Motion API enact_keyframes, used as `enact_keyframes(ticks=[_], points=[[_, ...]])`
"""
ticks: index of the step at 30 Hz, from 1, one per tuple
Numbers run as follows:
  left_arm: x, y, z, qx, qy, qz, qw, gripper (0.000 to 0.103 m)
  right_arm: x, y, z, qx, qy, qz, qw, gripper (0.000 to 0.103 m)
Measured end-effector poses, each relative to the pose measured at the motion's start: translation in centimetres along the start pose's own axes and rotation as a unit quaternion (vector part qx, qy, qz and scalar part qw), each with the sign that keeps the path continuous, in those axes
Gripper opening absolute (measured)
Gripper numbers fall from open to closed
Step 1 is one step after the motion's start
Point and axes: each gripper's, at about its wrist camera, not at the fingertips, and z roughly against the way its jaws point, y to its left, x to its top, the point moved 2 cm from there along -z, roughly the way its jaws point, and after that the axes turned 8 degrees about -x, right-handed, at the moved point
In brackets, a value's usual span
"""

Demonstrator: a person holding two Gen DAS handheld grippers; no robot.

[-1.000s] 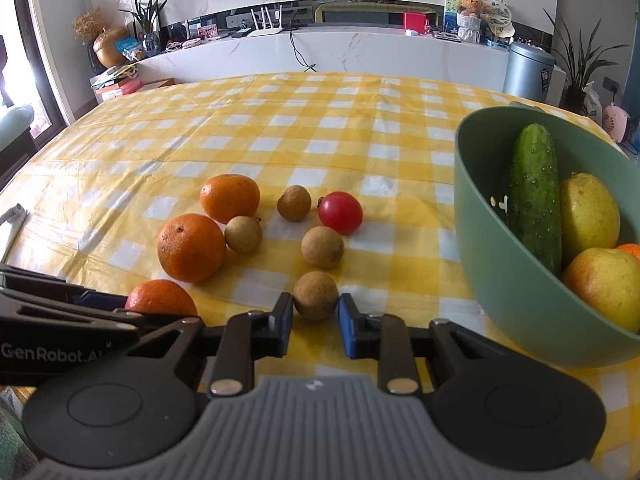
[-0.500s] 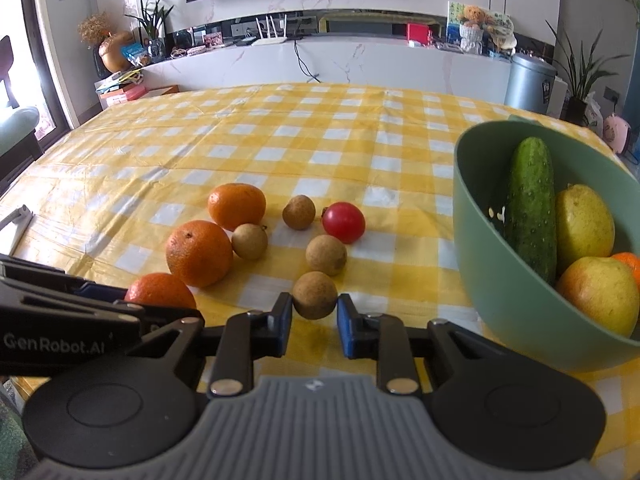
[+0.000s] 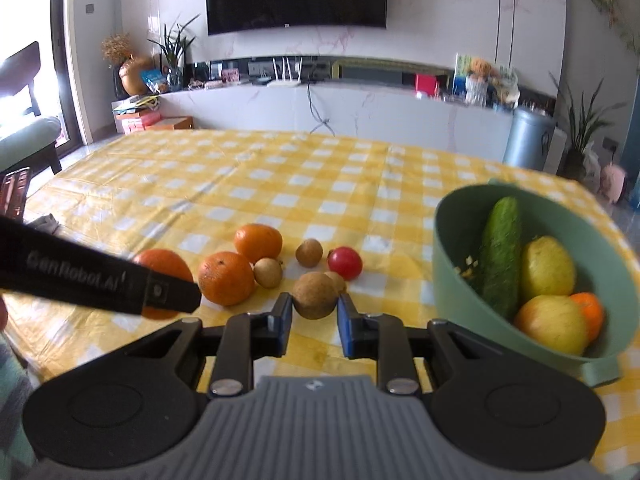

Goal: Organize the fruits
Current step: 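Carry the orange and the kiwi over the green colander bowl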

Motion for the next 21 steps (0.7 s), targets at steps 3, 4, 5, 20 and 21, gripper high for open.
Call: enact_keyframes(ticks=[3,4,5,20,21], points=[[0.1,-1.2,0.9,0.0,-0.008,-0.011,0.9999,0.044,0.1,-0.9,1.5,-0.002,-0.008,-0.016,1.0,0.02],[0.1,-1.7,1.1,0.0,-0.01,-0.014,0.9998,0.044,0.1,-1.2,2.0,-0.003,-0.011,-0.021,1.0,0.02],[0.2,-2.1,1.4,0.0,-0.013,-0.017,0.9998,0.044,0.2,-1.6,2.5,-0.004,-0.014,-0.026,1.0,0.02],[1.8,-9.3,3.4,-0.029,-0.044,-0.075,0.9958,0.044,2.0,-6.7,8.6,-0.034,-0.056,-0.041,0.997,0.02],[2.0,-9.8,3.4,-0.033,-0.044,-0.079,0.9954,0.044,2.1,-7.1,8.9,-0.038,-0.058,-0.038,0.997,0.02]])
